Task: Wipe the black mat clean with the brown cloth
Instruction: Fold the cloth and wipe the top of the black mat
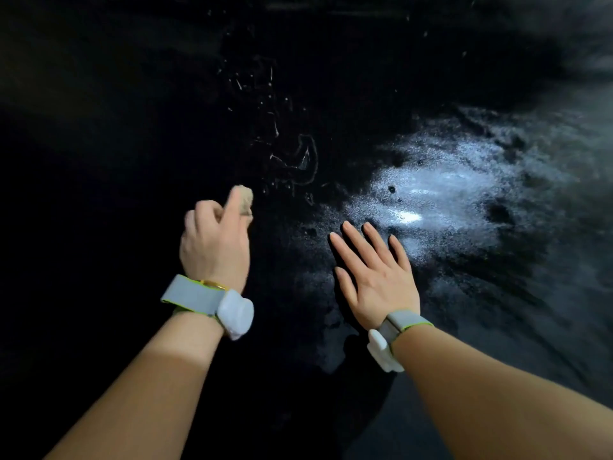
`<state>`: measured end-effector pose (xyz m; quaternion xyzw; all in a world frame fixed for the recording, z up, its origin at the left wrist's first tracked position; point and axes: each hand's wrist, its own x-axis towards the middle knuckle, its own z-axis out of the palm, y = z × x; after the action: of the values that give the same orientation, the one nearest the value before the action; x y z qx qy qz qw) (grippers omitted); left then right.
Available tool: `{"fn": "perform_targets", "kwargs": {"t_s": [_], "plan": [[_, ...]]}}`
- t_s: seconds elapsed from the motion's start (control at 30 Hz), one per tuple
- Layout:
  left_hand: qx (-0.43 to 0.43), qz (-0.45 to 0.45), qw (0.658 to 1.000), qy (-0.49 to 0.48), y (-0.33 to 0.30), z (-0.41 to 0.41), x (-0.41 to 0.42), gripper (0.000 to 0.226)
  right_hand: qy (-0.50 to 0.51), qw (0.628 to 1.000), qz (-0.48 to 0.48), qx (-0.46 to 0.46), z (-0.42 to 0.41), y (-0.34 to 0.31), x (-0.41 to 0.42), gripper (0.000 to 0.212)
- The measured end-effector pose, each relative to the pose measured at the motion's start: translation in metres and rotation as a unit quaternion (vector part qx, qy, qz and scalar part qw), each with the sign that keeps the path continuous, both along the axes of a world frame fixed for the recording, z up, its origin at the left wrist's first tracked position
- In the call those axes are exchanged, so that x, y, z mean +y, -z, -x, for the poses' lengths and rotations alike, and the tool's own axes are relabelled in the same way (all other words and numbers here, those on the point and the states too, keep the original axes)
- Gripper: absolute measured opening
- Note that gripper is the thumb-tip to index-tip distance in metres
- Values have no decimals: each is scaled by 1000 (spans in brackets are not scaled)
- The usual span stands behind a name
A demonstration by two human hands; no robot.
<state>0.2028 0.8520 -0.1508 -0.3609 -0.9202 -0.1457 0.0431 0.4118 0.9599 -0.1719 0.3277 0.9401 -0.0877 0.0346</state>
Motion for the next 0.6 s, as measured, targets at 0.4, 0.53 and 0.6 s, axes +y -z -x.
{"fn": "perform_targets", "kwargs": {"t_s": [0.4, 0.53, 0.6], "plan": [[-39, 103, 994, -29, -5, 7, 10, 21, 6, 1000, -12, -11, 0, 0, -2, 52], [25, 46, 989, 135, -4, -47, 27, 21, 4, 1000, -15, -7, 1, 1, -1, 52], [45, 31, 975, 216, 3, -76, 28, 22, 6, 1000, -18, 2, 1, 1, 0, 51]]}}
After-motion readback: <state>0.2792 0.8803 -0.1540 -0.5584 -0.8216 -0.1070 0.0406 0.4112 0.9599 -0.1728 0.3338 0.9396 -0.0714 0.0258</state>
